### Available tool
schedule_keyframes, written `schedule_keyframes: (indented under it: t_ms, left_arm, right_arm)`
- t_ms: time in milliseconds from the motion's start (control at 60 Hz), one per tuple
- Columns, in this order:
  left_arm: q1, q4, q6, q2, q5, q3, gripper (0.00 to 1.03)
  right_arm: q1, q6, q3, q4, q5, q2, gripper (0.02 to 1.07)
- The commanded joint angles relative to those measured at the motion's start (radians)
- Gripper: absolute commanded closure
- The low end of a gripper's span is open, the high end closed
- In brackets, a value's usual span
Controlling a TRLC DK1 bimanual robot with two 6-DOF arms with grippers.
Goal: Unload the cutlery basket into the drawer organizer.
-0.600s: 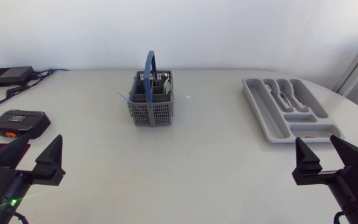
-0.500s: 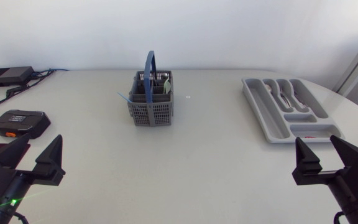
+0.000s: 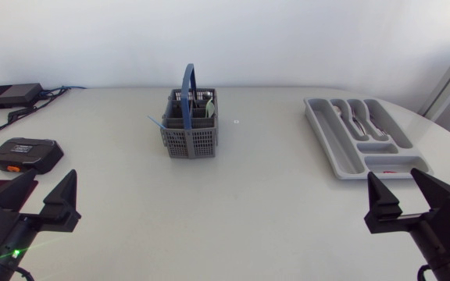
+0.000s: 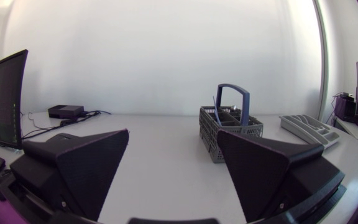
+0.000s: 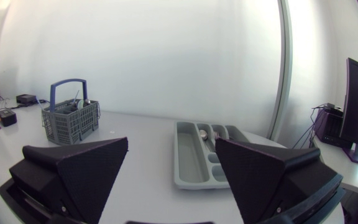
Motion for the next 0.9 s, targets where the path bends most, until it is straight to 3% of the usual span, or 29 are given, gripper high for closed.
schedule_keyframes:
  t_ms: [0,217,517,883]
  left_arm:
    - [-0.001,-0.014,-0.035,0.033,-0.008,0.055,0.04]
    - [-0.003,0.001,-0.061,0.189,-0.008,0.147,0.04]
    - [-0.021,0.005,-0.121,0.565,-0.008,0.334,0.06]
    - [-0.043,-0.211,-0.139,0.883,-0.018,0.582,0.06]
  right_arm:
    - [0.026,-0.01,0.032,0.05,0.012,0.03,0.06]
    - [0.066,-0.001,0.118,0.156,0.027,0.261,0.07]
    - [0.368,-0.001,0.256,0.248,0.234,0.583,0.07]
    - [0.589,0.028,0.523,0.245,0.308,1.087,0.07]
